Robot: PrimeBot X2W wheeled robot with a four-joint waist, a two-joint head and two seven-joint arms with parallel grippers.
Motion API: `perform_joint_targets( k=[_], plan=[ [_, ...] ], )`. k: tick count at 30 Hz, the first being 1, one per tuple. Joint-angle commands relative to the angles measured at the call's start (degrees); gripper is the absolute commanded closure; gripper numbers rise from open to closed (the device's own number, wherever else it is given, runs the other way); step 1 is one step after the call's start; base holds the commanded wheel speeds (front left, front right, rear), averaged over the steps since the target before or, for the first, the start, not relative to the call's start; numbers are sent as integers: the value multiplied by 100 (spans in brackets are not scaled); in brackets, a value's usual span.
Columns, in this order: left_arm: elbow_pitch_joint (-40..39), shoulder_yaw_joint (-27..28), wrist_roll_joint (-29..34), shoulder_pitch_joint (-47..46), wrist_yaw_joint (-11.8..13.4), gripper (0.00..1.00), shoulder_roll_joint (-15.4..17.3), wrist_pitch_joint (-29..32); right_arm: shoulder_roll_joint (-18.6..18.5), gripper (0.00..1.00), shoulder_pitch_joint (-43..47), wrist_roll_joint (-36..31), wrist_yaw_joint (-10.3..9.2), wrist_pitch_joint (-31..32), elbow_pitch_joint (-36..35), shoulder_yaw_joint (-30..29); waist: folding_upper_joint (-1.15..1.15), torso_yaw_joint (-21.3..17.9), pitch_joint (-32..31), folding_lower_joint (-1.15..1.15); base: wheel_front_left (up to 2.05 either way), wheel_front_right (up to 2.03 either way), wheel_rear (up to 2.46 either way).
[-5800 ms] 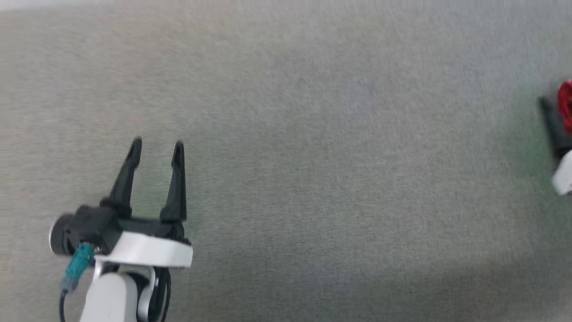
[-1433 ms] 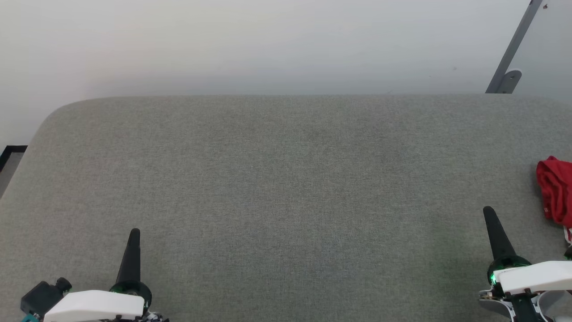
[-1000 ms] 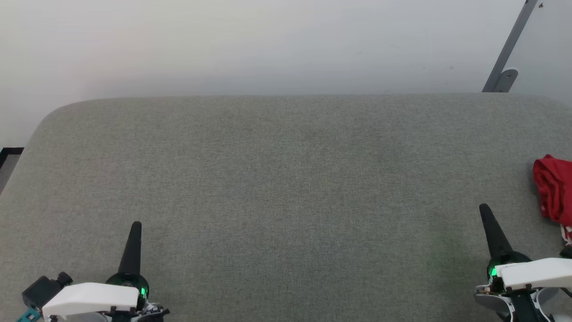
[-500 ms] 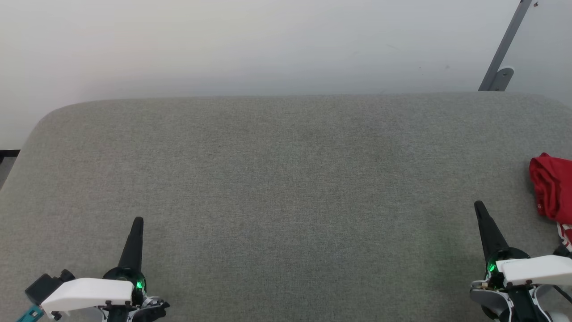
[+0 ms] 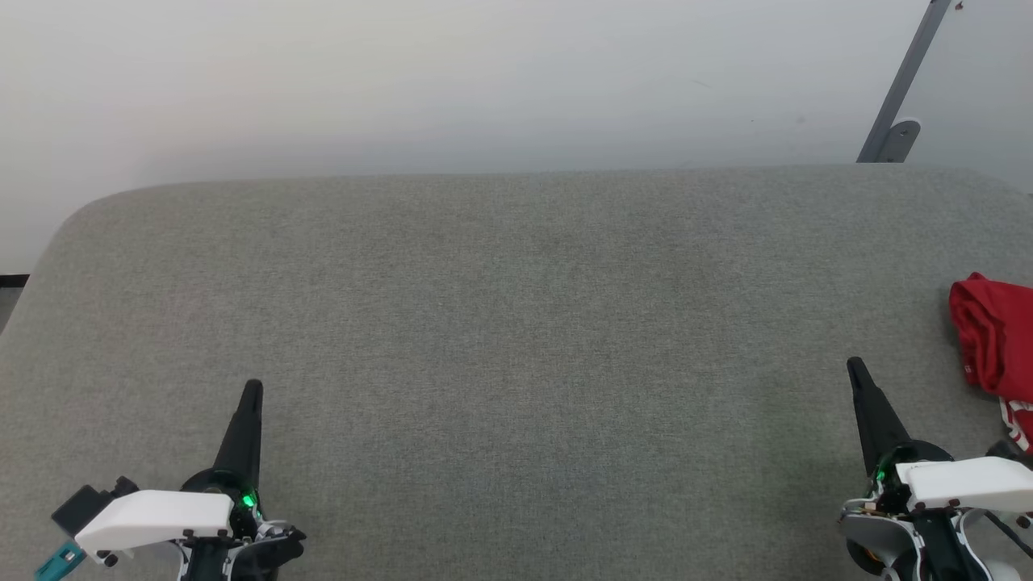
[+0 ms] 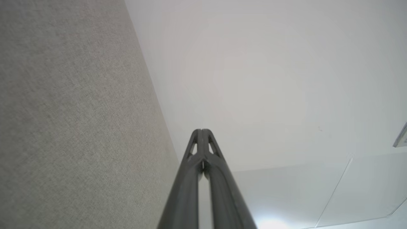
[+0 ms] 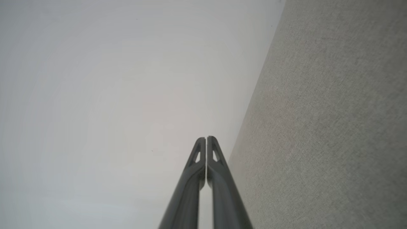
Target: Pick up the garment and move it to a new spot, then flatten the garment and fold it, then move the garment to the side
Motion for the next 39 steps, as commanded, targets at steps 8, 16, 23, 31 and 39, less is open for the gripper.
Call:
perform_joint_targets(
  k=[8, 16, 23, 31, 39],
  plan=[
    [68, 46, -397, -176, 1, 100, 1, 114, 80, 100, -123, 330, 0, 87, 45, -40, 0, -31, -1, 0, 0, 0, 0],
    [125, 66, -678, -231, 1, 100, -11, 218, 143, 100, -173, 571, 0, 151, 90, -58, 0, -61, -2, 0, 0, 0, 0],
    [137, 80, -731, -244, 1, 100, -22, 236, 147, 100, -170, 620, 0, 160, 97, -61, 0, -70, -3, 0, 0, 0, 0],
    [136, 97, -706, -246, 1, 100, -35, 250, 147, 100, -169, 619, 0, 161, 93, -59, 0, -70, -3, 0, 0, 0, 0],
    [137, 113, -688, -246, 1, 100, -47, 265, 148, 100, -170, 617, 0, 162, 95, -62, 0, -70, -3, 0, 0, 0, 0]
  ],
)
